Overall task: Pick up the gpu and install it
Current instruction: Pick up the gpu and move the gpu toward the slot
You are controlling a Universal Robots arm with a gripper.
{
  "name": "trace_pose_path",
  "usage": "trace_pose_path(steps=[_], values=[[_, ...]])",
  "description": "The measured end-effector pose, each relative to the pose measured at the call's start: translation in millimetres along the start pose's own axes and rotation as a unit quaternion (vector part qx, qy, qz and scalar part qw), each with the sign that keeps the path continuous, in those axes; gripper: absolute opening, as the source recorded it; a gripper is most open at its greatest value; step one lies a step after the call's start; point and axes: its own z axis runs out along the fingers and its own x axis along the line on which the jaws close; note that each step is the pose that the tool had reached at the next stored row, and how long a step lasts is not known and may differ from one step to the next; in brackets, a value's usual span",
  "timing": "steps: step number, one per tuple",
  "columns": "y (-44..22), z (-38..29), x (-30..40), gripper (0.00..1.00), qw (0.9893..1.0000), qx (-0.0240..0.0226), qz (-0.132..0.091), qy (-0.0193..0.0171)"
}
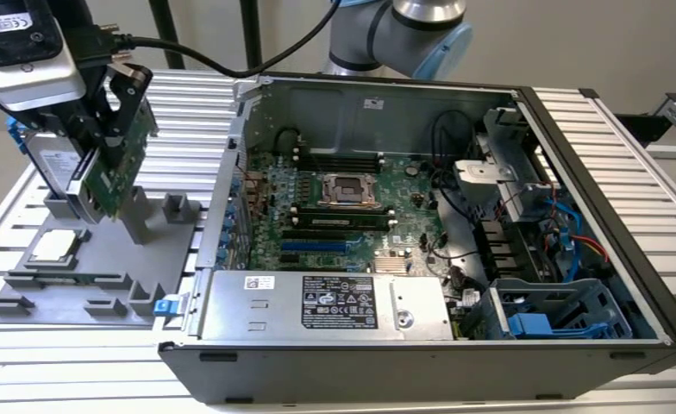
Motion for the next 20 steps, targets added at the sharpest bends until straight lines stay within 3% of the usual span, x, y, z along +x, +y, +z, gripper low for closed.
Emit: trace_pose_path(steps=[14,20], values=[[0.8,-17.8,0.1,0.0,1.0,0.0002,0.0,0.0001],[0.9,-21.0,0.1,0.0,1.0,0.0002,0.0,0.0006]])
